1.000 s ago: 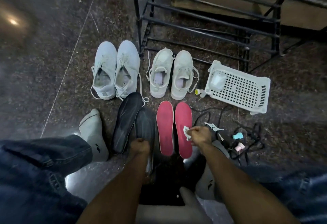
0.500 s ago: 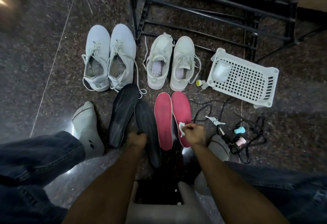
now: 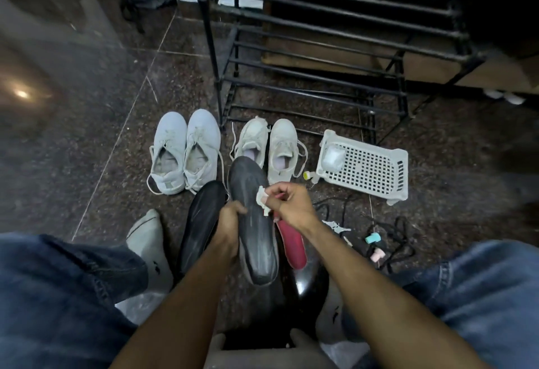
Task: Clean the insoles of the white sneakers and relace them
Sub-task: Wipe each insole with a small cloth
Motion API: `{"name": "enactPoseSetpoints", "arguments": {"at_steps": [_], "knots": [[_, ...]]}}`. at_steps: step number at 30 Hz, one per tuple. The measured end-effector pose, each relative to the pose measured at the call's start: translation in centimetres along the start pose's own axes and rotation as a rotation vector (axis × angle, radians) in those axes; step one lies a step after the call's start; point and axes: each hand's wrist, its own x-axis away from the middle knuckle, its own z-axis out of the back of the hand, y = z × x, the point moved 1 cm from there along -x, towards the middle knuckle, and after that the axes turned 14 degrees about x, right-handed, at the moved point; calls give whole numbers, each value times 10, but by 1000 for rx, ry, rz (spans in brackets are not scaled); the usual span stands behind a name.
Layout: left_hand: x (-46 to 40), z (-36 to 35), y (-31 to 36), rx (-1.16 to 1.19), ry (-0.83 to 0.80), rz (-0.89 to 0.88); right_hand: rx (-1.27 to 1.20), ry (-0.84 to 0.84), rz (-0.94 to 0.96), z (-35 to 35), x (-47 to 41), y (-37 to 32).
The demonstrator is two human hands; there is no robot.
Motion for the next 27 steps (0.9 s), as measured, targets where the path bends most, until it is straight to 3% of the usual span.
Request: {"name": "enactPoseSetpoints", "arguments": {"at_steps": [7,13,16,18,22,25,27], "knots": [[34,-25,3,337,-183,-11,280,45,167,8,32,-10],[80,-47,13,335,-271,-83,601,-98,347,6,71,-19],[71,-45,9,409,-277,-90,748,-79,433,10,76,-29],[67,-43,1,363,-288,-98,785,38,396,19,61,-38],[72,-48,-29,320,-368,100,770,218,165,46,18,-54],[67,-44,-19,284,-373,95,657,121,195,43,32,-58],[68,-47,-3,291,-326,-63,647,22,241,34,59,-53]]}}
